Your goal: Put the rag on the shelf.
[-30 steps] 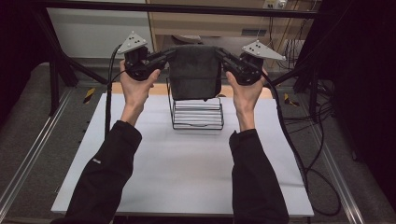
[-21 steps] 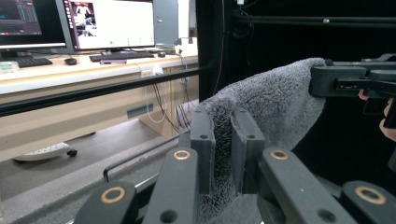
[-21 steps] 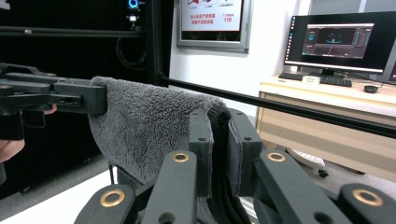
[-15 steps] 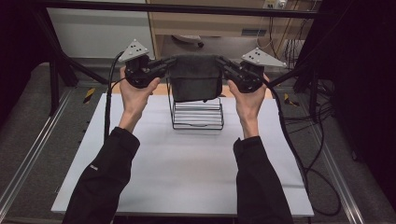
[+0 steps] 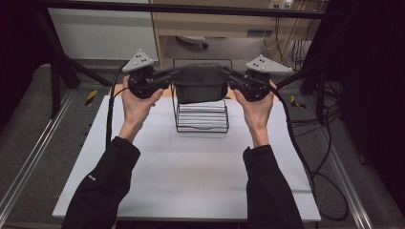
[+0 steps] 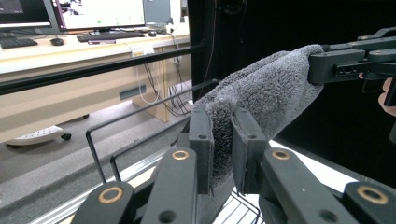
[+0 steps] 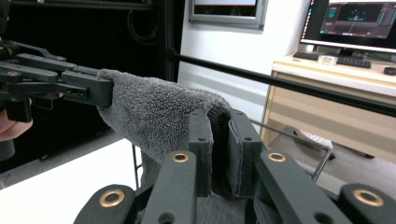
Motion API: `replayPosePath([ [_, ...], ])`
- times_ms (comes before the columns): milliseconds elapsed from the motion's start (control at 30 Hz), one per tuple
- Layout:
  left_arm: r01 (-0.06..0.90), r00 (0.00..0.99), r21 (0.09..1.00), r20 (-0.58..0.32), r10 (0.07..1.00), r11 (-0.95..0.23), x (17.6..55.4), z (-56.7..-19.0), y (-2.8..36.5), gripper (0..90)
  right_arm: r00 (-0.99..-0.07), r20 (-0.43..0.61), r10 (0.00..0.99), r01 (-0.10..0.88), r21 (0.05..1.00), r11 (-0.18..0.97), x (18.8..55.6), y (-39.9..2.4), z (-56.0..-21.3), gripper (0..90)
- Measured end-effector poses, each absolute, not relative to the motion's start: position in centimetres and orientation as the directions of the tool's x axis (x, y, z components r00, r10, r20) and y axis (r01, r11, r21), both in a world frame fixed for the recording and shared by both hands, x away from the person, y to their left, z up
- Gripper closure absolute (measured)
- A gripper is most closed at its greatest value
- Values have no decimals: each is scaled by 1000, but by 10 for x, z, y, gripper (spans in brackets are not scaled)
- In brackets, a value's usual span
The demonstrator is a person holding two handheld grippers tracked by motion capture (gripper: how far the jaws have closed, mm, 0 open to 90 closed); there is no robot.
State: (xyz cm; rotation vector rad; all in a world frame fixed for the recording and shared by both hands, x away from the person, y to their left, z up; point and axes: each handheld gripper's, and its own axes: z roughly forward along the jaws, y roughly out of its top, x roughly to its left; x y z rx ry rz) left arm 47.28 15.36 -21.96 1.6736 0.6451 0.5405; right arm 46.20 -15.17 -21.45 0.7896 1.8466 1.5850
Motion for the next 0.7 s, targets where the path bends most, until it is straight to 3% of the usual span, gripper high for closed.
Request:
replayPosePath([
  [367, 163, 739, 969, 6, 673, -187, 465, -230, 152, 780, -683, -34, 729, 117, 981, 156, 457, -154, -223, 818],
  [700, 202, 746, 949, 10, 666, -241, 455, -215, 157, 703, -702, -26, 712, 136, 976, 169, 457, -157, -233, 816],
])
